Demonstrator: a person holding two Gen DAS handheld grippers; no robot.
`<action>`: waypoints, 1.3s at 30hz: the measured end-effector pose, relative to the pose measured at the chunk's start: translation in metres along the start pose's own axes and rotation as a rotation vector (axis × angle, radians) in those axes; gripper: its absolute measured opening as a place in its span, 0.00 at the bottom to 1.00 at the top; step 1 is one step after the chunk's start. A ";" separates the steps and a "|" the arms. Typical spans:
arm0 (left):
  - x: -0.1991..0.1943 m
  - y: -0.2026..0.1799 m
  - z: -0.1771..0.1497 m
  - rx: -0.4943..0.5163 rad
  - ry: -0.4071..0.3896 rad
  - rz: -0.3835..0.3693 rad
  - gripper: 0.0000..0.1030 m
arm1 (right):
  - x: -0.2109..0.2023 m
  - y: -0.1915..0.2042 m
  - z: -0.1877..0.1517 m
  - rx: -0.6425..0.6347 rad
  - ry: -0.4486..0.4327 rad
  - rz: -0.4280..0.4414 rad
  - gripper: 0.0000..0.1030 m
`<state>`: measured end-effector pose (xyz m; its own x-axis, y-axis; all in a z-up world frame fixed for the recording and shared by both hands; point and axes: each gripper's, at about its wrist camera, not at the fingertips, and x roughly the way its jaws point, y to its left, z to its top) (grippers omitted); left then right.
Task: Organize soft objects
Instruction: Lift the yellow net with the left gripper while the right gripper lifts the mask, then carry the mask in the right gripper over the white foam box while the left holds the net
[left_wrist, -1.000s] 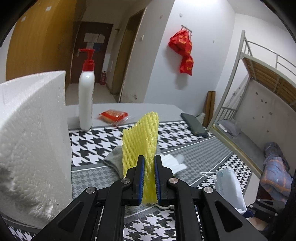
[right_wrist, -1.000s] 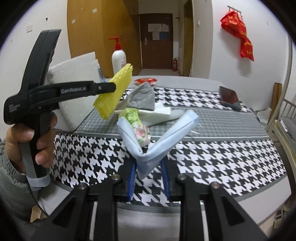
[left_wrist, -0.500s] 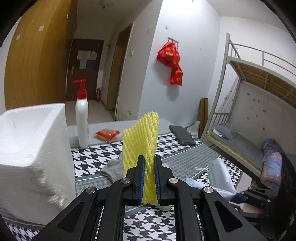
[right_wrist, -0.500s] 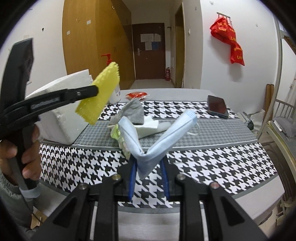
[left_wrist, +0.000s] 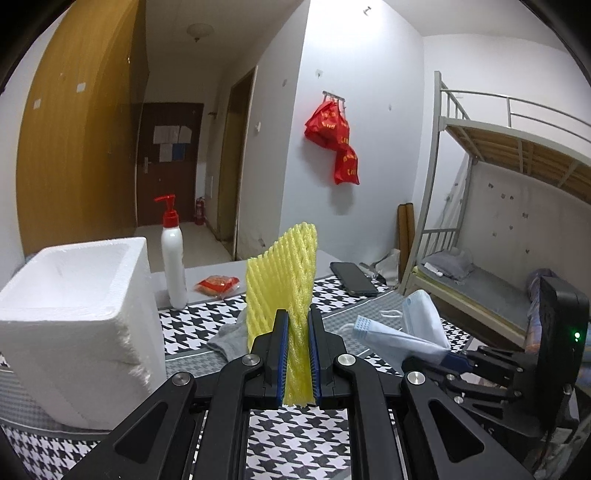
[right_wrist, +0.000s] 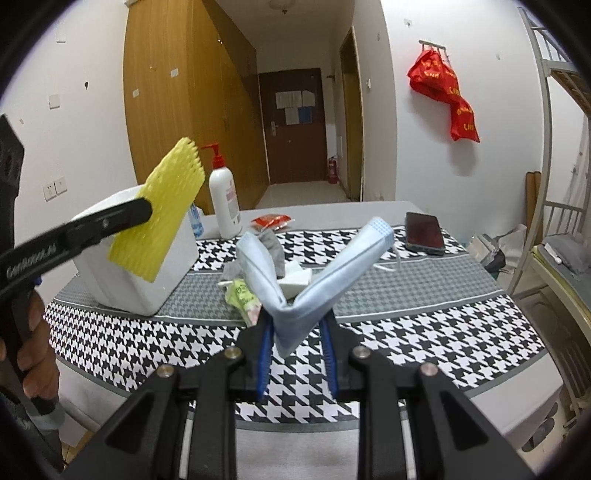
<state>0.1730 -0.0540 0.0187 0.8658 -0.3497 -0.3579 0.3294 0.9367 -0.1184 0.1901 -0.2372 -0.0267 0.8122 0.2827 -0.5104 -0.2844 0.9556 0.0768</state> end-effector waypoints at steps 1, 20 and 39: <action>-0.002 -0.001 0.000 0.002 -0.004 0.004 0.11 | -0.002 0.000 0.000 0.000 -0.006 0.001 0.27; -0.066 0.024 -0.021 0.008 -0.071 0.075 0.11 | -0.028 0.038 -0.002 -0.020 -0.107 0.019 0.27; -0.117 0.059 -0.032 -0.043 -0.134 0.203 0.11 | -0.029 0.098 0.008 -0.118 -0.140 0.101 0.27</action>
<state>0.0792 0.0428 0.0236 0.9558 -0.1500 -0.2529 0.1292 0.9869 -0.0970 0.1432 -0.1513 0.0024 0.8371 0.3932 -0.3804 -0.4189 0.9079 0.0167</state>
